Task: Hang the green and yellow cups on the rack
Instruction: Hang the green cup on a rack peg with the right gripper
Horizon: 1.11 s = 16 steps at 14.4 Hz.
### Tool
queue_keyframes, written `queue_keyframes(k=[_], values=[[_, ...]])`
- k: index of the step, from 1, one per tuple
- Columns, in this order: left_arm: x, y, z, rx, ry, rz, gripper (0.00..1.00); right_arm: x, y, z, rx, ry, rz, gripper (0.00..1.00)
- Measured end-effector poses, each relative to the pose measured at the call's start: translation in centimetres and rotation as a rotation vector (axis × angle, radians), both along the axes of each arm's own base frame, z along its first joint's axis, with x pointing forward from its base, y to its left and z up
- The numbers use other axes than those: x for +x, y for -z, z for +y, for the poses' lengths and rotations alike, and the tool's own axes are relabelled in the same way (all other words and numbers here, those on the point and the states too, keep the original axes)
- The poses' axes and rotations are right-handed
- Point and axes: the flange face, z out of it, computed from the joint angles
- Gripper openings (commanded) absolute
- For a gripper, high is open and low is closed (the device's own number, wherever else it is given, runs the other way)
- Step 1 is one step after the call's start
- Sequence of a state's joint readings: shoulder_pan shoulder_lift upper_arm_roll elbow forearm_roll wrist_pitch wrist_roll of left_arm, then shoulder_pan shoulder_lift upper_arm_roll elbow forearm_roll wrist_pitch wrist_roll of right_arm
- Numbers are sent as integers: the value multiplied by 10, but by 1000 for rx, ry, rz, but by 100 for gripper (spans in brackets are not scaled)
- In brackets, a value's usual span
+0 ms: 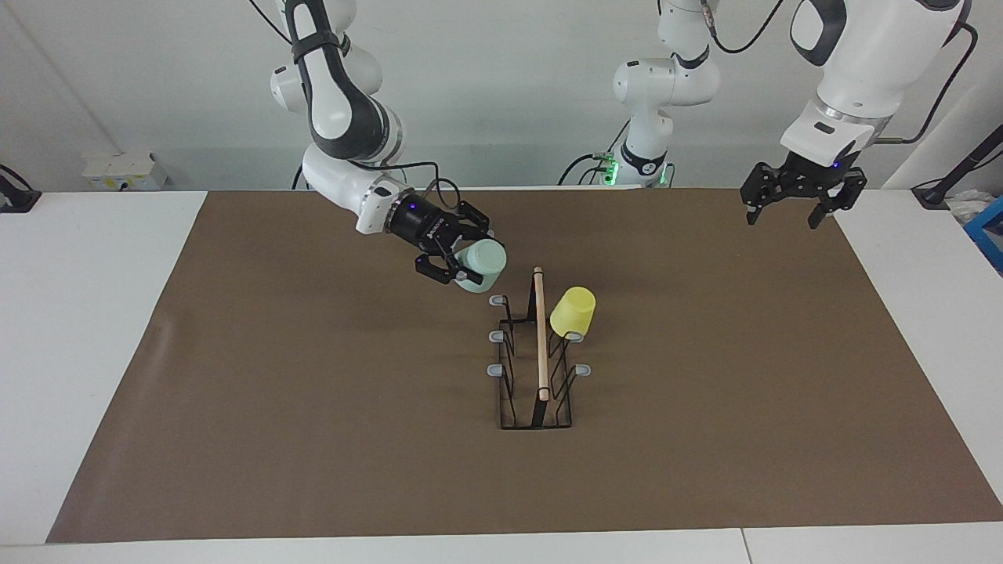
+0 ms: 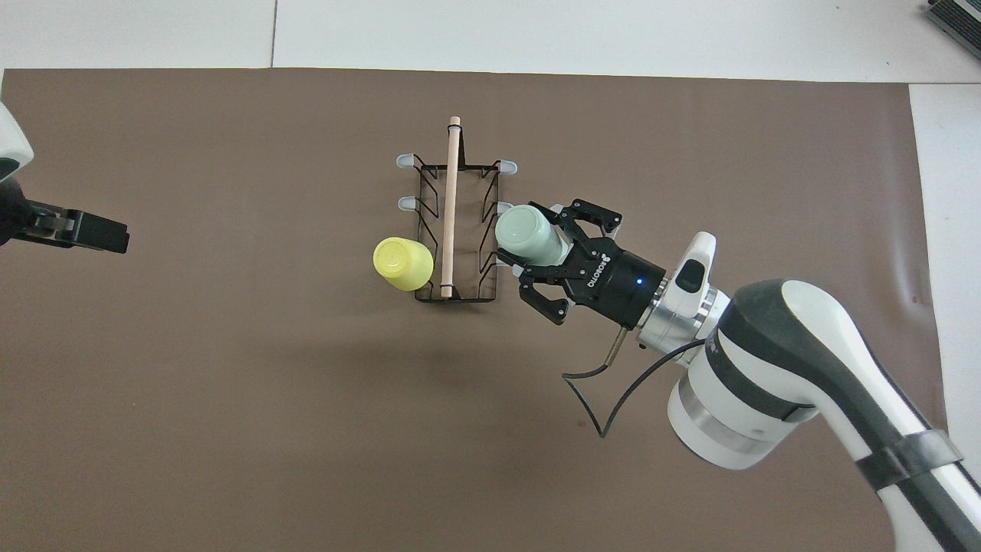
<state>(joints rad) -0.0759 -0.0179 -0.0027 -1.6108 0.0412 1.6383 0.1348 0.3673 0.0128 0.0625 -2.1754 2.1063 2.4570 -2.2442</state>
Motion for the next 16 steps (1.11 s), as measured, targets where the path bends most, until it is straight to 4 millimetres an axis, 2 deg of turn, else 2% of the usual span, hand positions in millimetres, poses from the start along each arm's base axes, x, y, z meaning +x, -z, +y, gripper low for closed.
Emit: queue_keyframes(k=[3,8,12,16], values=[[-1,1,-1,0,3,8,100,1,14,3,-7,7,1,32],[-2,1,-4,-13,6,13,100,-5,28,18,5,16,-17,32],[-3,1,11,-44,-20,29,100,-4,32,18,-3,15,-24,30],[-3,1,11,-46,-19,30,100,-3,48,21,0,33,-44,29]])
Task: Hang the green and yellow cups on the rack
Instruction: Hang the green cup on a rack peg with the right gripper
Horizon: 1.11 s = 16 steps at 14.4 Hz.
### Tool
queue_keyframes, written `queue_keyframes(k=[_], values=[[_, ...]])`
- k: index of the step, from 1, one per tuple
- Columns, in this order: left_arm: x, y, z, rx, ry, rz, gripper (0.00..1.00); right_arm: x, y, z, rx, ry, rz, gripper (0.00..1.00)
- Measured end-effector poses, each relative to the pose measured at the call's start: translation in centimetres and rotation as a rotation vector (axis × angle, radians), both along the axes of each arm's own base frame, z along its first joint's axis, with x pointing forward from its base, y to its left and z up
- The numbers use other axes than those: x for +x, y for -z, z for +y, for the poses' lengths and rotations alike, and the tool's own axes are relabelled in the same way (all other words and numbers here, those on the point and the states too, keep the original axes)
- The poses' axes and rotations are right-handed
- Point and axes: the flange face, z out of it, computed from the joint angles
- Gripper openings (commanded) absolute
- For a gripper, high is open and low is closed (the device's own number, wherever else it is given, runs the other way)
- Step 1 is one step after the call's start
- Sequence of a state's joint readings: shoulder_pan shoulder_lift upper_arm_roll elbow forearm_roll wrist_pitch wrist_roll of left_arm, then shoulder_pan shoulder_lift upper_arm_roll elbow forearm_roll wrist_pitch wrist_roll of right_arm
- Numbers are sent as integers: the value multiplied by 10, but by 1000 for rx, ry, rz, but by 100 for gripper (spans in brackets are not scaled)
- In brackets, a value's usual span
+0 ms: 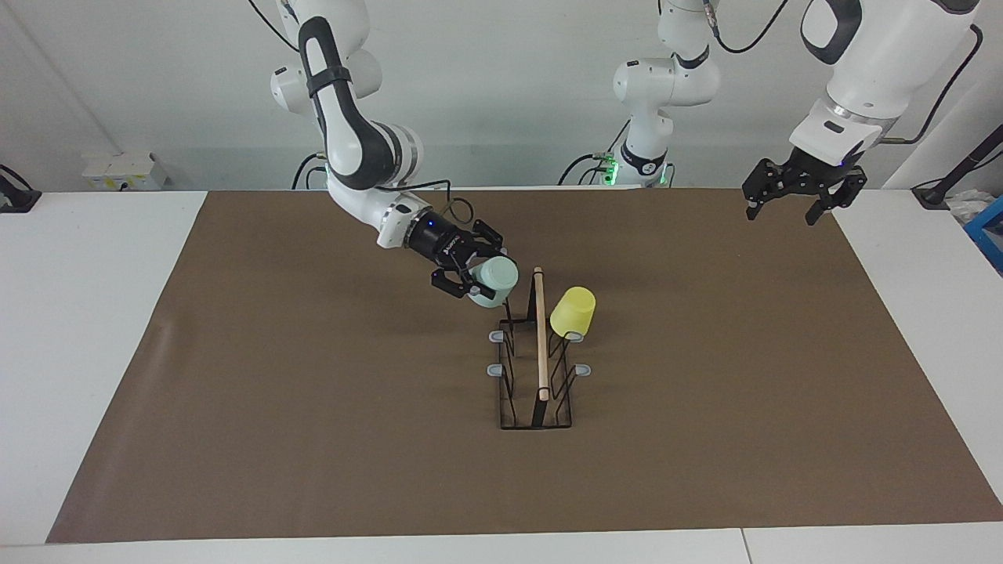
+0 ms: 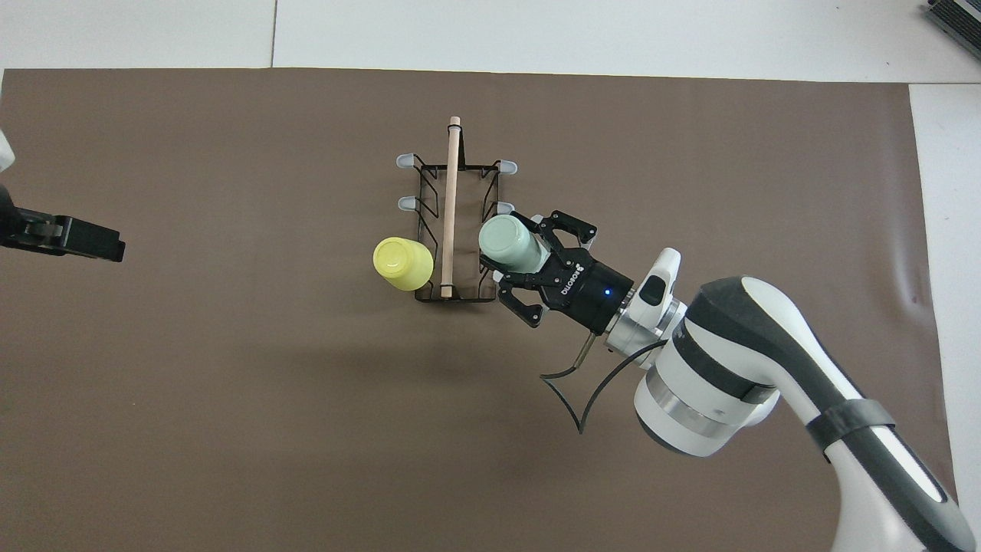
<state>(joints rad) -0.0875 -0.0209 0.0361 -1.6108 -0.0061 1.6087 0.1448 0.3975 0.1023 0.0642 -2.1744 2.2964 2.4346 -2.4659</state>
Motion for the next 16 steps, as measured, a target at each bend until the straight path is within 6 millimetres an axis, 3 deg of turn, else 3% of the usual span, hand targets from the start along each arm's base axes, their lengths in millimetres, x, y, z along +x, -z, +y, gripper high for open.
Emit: queue_keyframes(k=[6,13,15,16], values=[[-2,1,-3,1,13,16,100,3,34,12,51,-7,-21,29],[-2,1,-3,1,13,17,100,4,52,17,72,-10,-36,31],[-2,1,-2,1,12,18,100,4,61,18,72,-7,-34,78],[-3,1,-2,1,12,20,100,4,63,18,72,-6,-31,97]])
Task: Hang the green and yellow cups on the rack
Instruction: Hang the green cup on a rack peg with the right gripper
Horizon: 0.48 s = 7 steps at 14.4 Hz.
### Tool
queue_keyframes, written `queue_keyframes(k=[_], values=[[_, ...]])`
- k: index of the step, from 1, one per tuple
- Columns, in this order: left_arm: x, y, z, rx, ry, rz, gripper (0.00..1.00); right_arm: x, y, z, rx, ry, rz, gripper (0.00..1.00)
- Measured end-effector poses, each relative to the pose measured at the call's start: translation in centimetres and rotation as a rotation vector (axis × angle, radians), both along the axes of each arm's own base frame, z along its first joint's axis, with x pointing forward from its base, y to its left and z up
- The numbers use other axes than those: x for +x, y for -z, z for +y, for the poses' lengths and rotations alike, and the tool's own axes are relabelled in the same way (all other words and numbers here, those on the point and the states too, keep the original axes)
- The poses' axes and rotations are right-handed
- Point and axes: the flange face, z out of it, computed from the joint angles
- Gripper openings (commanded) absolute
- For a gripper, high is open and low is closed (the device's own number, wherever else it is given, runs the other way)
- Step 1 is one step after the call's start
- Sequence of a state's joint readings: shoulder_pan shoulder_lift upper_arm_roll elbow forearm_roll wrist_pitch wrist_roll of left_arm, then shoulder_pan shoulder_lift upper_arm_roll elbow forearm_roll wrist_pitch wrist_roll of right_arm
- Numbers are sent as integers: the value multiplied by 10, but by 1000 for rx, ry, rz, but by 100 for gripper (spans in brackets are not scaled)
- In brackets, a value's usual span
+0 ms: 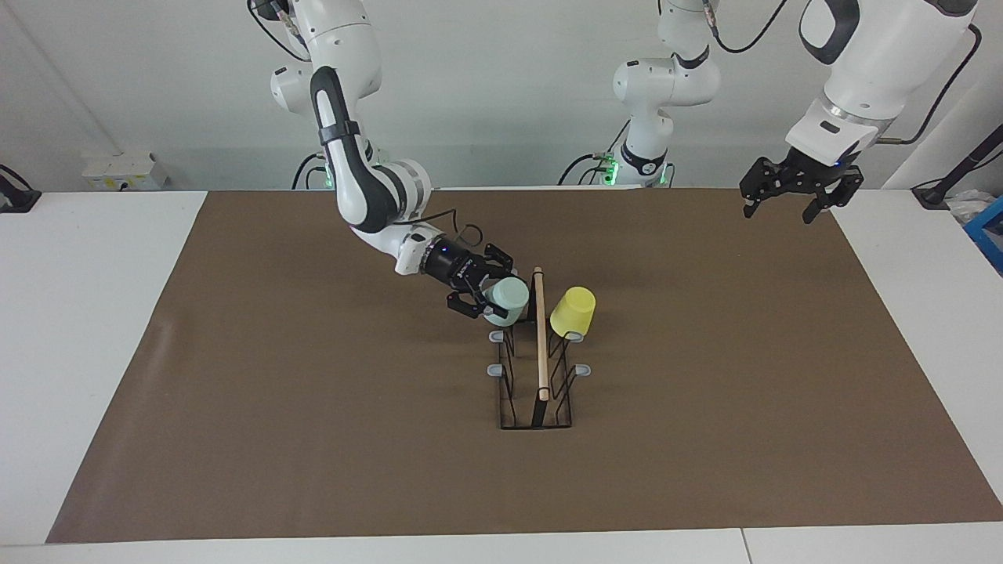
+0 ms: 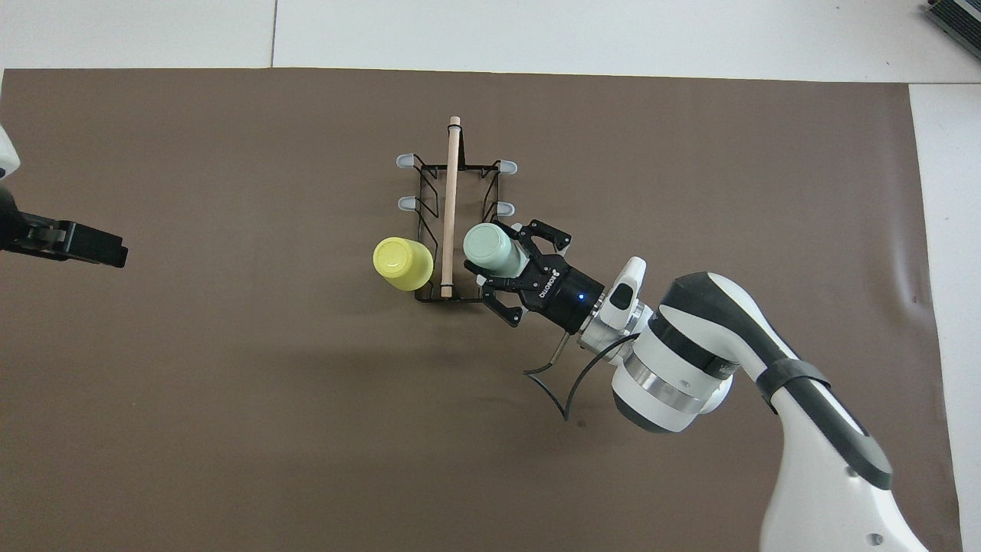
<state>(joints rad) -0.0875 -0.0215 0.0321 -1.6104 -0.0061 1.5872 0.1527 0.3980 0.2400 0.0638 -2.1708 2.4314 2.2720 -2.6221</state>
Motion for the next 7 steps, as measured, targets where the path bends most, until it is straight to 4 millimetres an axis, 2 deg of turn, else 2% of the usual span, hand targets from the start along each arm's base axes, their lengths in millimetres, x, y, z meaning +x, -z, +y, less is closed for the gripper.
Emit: queue_keyframes(k=[1,7], values=[[0,0,0,0,0,2,100,0,0,0,0,0,0,100],[0,0,-1,0,1,4,100,1,2,-3,-19,13,11,100]])
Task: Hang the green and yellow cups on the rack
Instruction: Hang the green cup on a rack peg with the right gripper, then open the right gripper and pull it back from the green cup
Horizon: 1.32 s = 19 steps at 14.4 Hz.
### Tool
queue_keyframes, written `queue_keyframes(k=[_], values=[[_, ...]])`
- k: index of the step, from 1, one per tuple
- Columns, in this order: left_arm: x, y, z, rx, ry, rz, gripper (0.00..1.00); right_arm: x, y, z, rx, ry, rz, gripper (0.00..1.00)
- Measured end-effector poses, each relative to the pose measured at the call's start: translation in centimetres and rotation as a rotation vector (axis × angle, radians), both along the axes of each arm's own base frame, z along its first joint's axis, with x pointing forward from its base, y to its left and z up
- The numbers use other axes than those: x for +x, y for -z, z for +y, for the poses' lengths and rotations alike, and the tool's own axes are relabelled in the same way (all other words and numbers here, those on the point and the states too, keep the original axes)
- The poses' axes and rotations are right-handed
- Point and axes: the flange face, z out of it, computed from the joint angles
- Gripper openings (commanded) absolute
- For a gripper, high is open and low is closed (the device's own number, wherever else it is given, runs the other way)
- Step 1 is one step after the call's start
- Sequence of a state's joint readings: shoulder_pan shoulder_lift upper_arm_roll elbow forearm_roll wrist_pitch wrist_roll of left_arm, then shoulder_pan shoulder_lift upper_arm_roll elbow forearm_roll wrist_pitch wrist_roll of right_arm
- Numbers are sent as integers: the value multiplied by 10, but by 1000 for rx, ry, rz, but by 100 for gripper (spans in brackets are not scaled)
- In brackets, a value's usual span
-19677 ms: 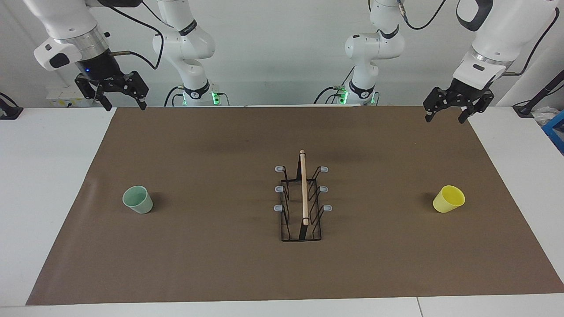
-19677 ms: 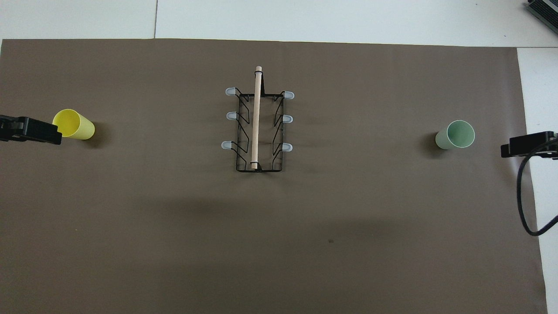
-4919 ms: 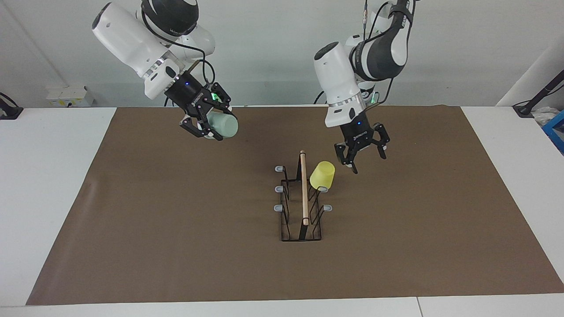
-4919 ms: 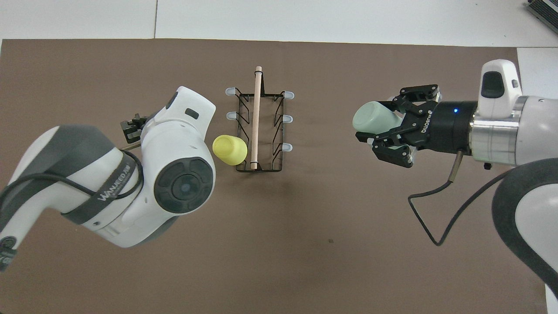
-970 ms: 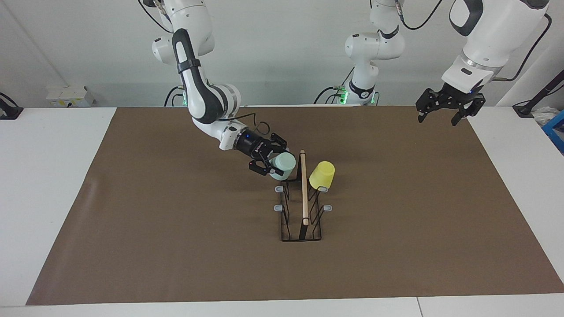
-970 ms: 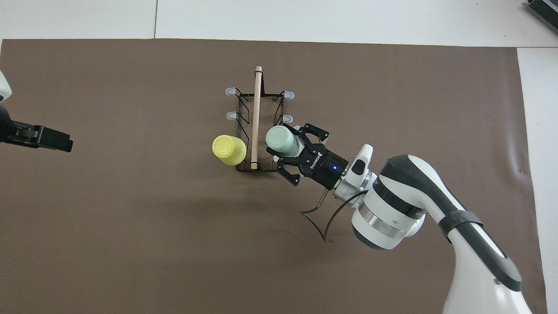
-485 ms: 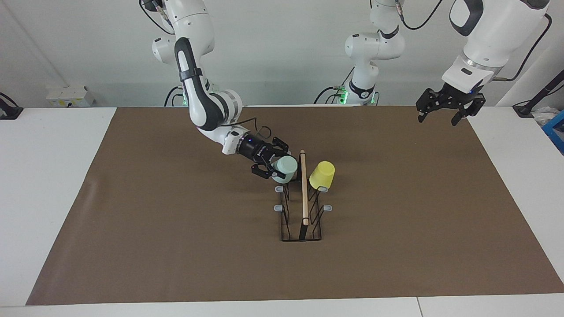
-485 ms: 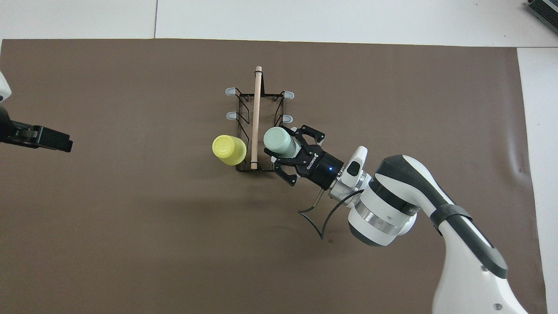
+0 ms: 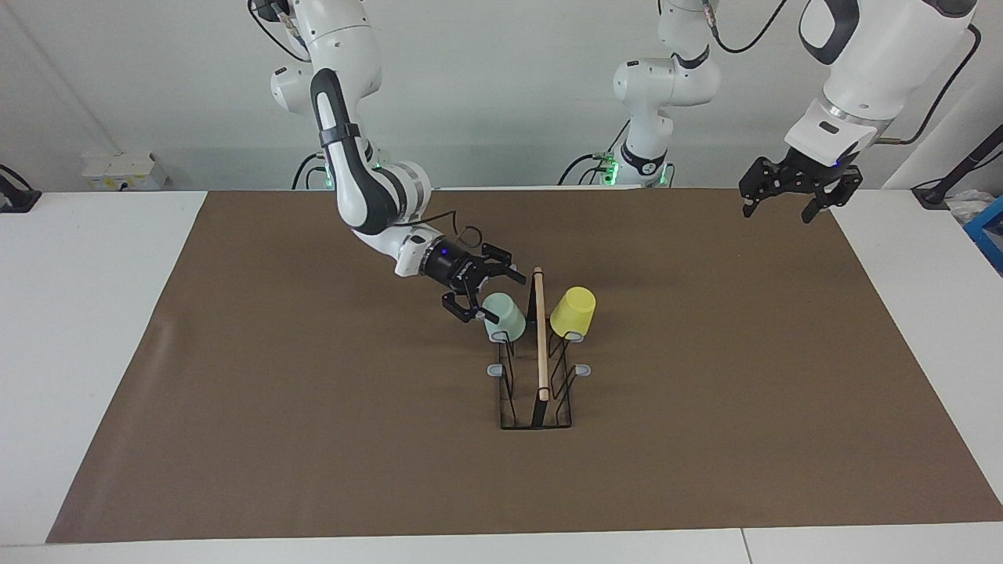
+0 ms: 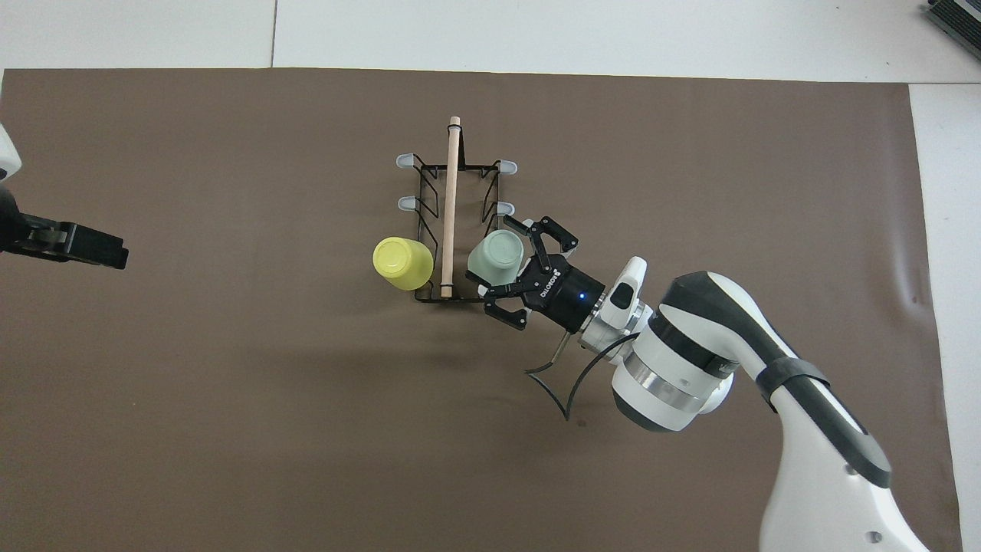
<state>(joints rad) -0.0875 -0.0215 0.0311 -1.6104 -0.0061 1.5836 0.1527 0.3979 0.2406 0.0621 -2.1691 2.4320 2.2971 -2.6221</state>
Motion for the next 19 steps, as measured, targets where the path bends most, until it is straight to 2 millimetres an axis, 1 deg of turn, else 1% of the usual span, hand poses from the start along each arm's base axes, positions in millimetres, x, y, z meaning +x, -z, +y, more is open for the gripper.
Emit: queue_keyframes(k=[4,7,9,12,16,19], values=[[0,-1,1,0,-1,0,100,0,3,-6,-58,31,30,100],[-1,-1,1,0,-1,-1,100,-2,-3,1,-79,32,35,100],[-1,-1,1,0,-1,-1,100,-1,-9,1,-91,41,34,100],[-1,-1,1,0,-1,-1,100,2,-23,-4,-117,45,33,100],[-1,-1,1,0,-1,-1,100,9,-45,-7,-109,19,43,100],[-1,-1,1,0,-1,-2,100,18,-61,-13,-125,-14,43,100]])
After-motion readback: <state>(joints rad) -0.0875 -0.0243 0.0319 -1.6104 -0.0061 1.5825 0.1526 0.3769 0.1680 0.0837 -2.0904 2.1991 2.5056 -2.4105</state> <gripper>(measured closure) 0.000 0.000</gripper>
